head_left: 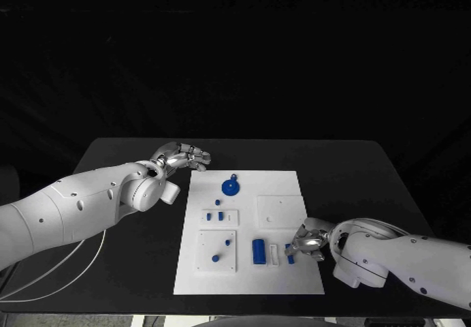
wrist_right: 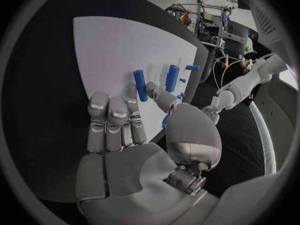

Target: Assemble the parts on the task board

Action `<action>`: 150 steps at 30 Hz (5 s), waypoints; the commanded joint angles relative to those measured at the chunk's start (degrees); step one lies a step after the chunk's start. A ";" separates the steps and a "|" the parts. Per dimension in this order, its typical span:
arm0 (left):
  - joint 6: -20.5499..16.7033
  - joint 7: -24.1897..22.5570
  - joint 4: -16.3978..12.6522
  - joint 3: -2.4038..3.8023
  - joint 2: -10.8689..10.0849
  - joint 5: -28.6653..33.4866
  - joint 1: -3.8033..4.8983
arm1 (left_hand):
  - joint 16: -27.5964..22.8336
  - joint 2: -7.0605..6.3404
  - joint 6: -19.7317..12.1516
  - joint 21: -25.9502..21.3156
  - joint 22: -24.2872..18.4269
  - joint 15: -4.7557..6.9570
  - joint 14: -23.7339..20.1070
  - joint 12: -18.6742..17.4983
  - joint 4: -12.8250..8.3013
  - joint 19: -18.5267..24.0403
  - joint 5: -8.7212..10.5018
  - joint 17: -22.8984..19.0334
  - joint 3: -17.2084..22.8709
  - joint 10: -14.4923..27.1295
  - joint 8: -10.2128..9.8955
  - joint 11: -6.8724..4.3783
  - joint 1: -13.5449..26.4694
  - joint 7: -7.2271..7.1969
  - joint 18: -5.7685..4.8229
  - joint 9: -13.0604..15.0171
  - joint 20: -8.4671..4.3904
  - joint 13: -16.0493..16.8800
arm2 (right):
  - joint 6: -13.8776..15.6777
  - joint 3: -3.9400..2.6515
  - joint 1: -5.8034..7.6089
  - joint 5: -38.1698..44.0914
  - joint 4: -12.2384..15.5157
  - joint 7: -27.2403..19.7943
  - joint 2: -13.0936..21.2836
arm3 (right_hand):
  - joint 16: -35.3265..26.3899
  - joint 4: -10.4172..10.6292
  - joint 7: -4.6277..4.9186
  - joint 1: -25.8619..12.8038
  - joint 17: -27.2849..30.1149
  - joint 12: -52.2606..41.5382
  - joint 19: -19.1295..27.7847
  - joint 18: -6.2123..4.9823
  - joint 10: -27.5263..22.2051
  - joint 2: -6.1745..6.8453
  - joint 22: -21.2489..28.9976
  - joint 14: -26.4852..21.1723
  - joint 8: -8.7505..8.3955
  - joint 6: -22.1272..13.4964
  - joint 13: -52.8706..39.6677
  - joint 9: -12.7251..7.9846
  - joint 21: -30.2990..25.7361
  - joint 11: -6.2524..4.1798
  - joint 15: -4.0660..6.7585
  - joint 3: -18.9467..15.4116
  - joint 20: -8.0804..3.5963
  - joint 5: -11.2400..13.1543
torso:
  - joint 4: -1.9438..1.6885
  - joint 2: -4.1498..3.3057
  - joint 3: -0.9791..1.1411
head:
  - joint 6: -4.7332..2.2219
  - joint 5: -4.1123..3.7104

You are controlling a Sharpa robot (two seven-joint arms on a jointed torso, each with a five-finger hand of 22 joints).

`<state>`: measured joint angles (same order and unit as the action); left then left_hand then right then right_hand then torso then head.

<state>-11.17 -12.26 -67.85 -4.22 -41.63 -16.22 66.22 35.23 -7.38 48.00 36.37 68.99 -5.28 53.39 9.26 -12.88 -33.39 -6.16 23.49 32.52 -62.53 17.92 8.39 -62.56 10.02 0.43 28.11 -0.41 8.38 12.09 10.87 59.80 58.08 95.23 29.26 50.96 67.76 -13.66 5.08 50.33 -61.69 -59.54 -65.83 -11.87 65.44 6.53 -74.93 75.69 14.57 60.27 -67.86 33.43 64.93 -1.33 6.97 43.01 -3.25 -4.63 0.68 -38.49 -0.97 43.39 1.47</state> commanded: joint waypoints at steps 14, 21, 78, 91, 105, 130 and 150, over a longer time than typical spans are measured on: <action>0.84 -0.31 -0.16 0.03 0.04 0.25 0.02 | -0.26 0.05 -0.29 -0.31 0.08 -0.06 0.40 0.03 0.15 -0.25 0.05 0.13 -0.15 0.56 0.32 0.00 0.51 -0.15 0.00 -0.10 0.02 -0.11 | 2.76 0.03 -0.12 -7.40 0.62 -1.98 -1.66 | 0.00 0.94 0.01 -2.34 0.16 0.04 -0.51 -3.13 0.48 0.38 -0.86 0.11 0.24 0.42 -0.10 0.15 0.29 0.08 0.25 -1.96 -0.24 1.46 | 0.01 -0.02 -0.02 | 0.09 0.12; 0.84 -0.30 -0.19 0.03 0.02 0.25 0.02 | -0.29 0.05 -0.28 -0.32 0.09 -0.07 0.40 0.03 0.16 -0.25 0.06 0.16 -0.15 0.56 0.34 0.01 0.51 -0.16 0.00 -0.10 0.02 -0.12 | 1.51 0.03 -0.12 -5.61 0.44 -1.70 -2.30 | 0.01 1.00 0.00 -2.42 0.17 0.05 -0.51 -3.13 0.47 0.52 -0.86 0.11 0.24 0.42 -0.12 0.14 0.27 0.07 0.27 -2.10 -0.29 1.48 | 0.02 0.00 -0.01 | 0.09 0.24; 0.92 -0.23 0.16 0.03 0.27 0.25 0.03 | -0.48 0.04 -0.34 -0.43 0.18 -0.08 0.41 0.03 0.29 -0.26 0.14 0.40 -0.21 0.63 0.35 0.04 0.56 -0.14 0.00 -0.15 0.03 -0.20 | 2.00 0.03 0.32 -7.40 -1.68 -6.18 -1.92 | -0.73 0.93 0.60 -8.20 0.11 1.06 1.30 -3.13 -1.82 4.22 -0.80 -1.11 -0.91 -3.00 -0.49 0.32 -1.01 0.68 -0.18 -14.00 -1.12 -2.63 | 0.03 0.06 0.01 | -0.50 0.56; 0.58 -0.71 -0.22 0.04 -0.01 3.31 0.16 | -0.62 0.11 -0.24 -0.52 0.23 -0.09 0.40 0.19 0.39 -0.24 0.16 0.53 -0.24 0.39 0.44 -0.06 0.61 -0.15 -0.01 -0.14 0.04 -0.17 | 3.76 -1.94 5.73 -26.64 -9.53 -28.96 -1.88 | -2.10 -3.00 1.79 -7.09 0.29 1.51 2.73 -3.13 -3.32 -0.52 -0.37 -2.32 -2.52 -6.25 -0.33 -0.17 -2.89 1.71 -1.06 -20.02 -1.10 -8.61 | 0.09 0.32 -0.22 | -4.45 -0.24; -1.20 -3.60 4.81 0.06 2.02 12.45 2.16 | -5.69 0.60 0.44 -2.74 0.06 -2.45 -4.25 0.43 0.50 2.24 0.13 -0.33 0.11 -0.40 1.02 -0.40 0.33 -0.50 0.05 -0.16 2.07 -0.39 | -2.07 -6.03 7.66 -40.41 -38.85 -41.49 -14.80 | -27.60 -2.84 5.32 -2.43 14.37 23.53 21.82 0.79 -15.46 -2.11 8.92 -19.06 -3.27 -9.68 18.69 -0.17 -24.38 6.51 -8.44 -15.62 7.40 -10.33 | 0.28 1.47 -0.78 | -9.93 -1.45; -8.30 -7.89 1.99 0.94 3.58 14.34 0.34 | -35.23 7.38 -48.00 -36.37 -68.99 5.28 -53.39 -9.26 12.88 33.39 6.16 -23.49 -32.52 62.53 -17.92 -8.39 62.56 -10.02 -0.43 -28.11 0.41 -8.38 | 2.66 -8.60 5.50 -44.32 -38.47 -45.18 -15.94 | -67.76 13.66 -5.08 -50.33 61.69 59.54 65.83 11.87 -65.44 -6.53 74.93 -75.69 -14.57 -60.27 67.86 -33.43 -64.93 1.33 -6.97 -43.01 3.25 4.63 | -0.37 5.05 0.52 | -10.46 -1.18; -32.81 -17.48 -21.98 4.20 -3.03 16.21 -6.03 | -35.23 7.38 -48.00 -36.37 -68.99 5.28 -53.39 -9.26 12.88 33.39 6.16 -23.49 -32.52 62.53 -17.92 -8.39 62.56 -10.02 -0.43 -28.11 0.41 -8.38 | 30.05 -10.71 0.71 -57.16 -7.51 -58.12 -6.92 | -67.76 13.66 -5.08 -50.33 61.69 59.54 65.83 11.87 -65.44 -6.53 74.93 -75.69 -14.57 -60.27 67.86 -33.43 -64.93 1.33 -6.97 -43.01 3.25 4.63 | -0.68 7.30 0.97 | -9.01 -1.47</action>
<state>-38.93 -26.42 -89.39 -0.10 -44.61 -0.54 60.24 0.20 0.02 0.29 0.20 0.09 -0.06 0.25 0.38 0.01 -0.20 -0.26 0.05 0.18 -0.30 0.17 0.00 -0.41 -0.01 0.46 0.09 -0.01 0.06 35.59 0.21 60.61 4.30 87.02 -24.50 43.86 0.20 0.00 -0.01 0.33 -0.06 -0.19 -0.30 -0.80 0.21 0.00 -0.05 0.27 0.20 0.26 -0.05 0.05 0.19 0.00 -0.02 0.26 0.01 -0.20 0.01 -31.25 -0.01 34.38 0.00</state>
